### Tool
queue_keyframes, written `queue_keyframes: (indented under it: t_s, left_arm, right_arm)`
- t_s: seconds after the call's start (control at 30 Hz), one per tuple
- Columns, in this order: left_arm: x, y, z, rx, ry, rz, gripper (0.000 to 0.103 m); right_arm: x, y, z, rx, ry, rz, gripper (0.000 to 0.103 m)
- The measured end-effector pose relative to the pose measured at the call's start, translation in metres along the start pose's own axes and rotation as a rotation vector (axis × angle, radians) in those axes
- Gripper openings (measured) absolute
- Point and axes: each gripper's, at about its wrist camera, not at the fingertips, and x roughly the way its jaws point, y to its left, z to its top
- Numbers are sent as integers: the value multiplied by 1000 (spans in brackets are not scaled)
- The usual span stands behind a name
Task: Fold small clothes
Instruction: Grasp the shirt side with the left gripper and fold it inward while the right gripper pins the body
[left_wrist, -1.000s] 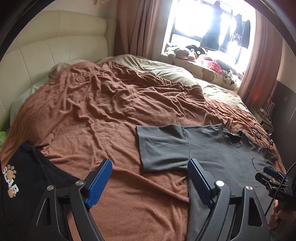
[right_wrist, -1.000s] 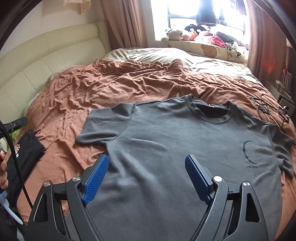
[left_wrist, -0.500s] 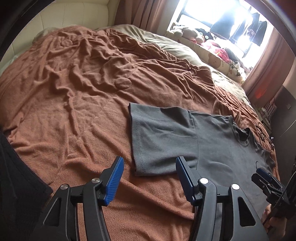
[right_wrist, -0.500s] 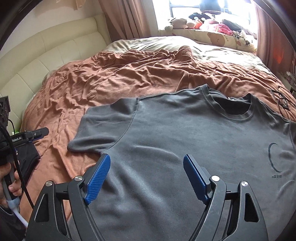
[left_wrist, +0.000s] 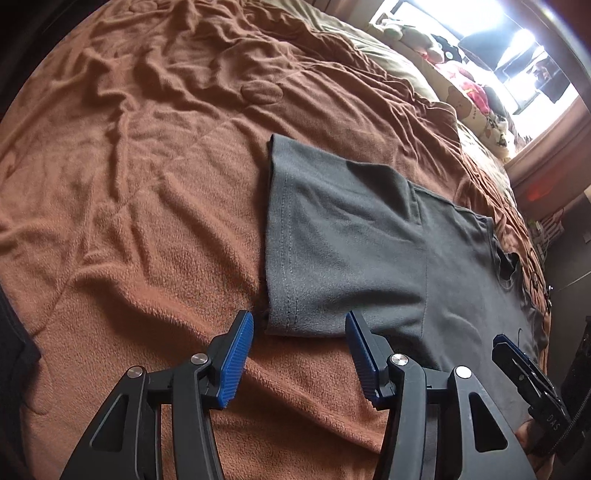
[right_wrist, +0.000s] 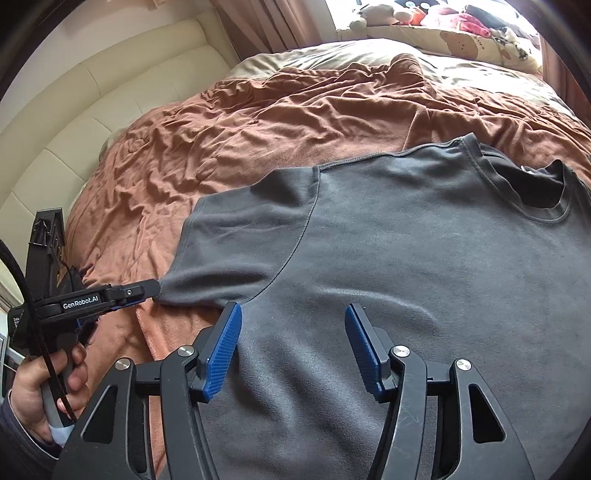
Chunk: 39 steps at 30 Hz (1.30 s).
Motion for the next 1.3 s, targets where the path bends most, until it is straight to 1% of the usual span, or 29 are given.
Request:
queue_keyframes:
  t_s: [0.1, 0.2, 0.23, 0.27, 0.3, 0.33, 0.37, 0.4, 0.43, 0.47, 0.5, 0.67, 0.73, 0.8, 0.9, 1.0, 1.07, 1.2, 1.3]
  left_arm:
    - [5, 5, -4, -37, 17, -1, 54]
    - [11, 11, -7, -85, 29, -36, 54]
    - [13, 14, -7, -109, 22, -48, 54]
    - [15, 17, -8, -137, 11, -63, 54]
    - [16, 19, -9, -161, 1, -77, 53]
    - [16, 21, -9, -179, -8, -82, 49]
    - [14, 23, -9, -191, -17, -79, 38]
    - [14, 24, -8, -202, -20, -84, 31]
    - [13, 25, -7, -213, -19, -99, 20]
    - [13, 26, -7, -221, -21, -120, 14]
    - [10, 26, -6, -221, -28, -138, 12]
    - [-5, 15, 2, -179, -77, -156, 10]
    - [-10, 10, 8, -165, -91, -161, 9]
    - [-15, 5, 13, -153, -107, -171, 9]
    - [-22, -3, 22, -134, -131, -189, 8]
    - [-25, -12, 30, -122, -141, -211, 8]
    - [-27, -17, 33, -117, -141, -231, 7]
    - [-29, -29, 34, -107, -138, -270, 7]
    - [-30, -40, 32, -89, -135, -304, 7]
  right_arm:
    - [6, -1, 2, 10, 11, 12, 56]
    - [11, -1, 3, 20, 23, 25, 55]
    - [13, -1, 3, 24, 27, 30, 53]
    - [15, -1, 3, 29, 32, 37, 47]
    - [18, 0, 3, 35, 40, 42, 40]
    - [22, 0, 3, 44, 51, 48, 35]
    - [26, 0, 4, 50, 62, 55, 29]
    - [28, 1, 5, 60, 73, 63, 28]
    - [32, 1, 5, 69, 79, 70, 28]
    - [34, 2, 7, 77, 83, 75, 27]
    - [37, 2, 8, 86, 86, 77, 26]
    - [54, -3, 14, 169, 112, 118, 21]
    - [62, -6, 15, 211, 120, 139, 17]
    - [70, -9, 17, 249, 131, 163, 8]
    - [81, -11, 18, 287, 144, 195, 4]
    - [91, -12, 18, 313, 153, 222, 4]
    - [98, -13, 17, 332, 161, 224, 4]
    - [115, -17, 12, 401, 183, 250, 3]
    - [120, -18, 13, 425, 173, 261, 3]
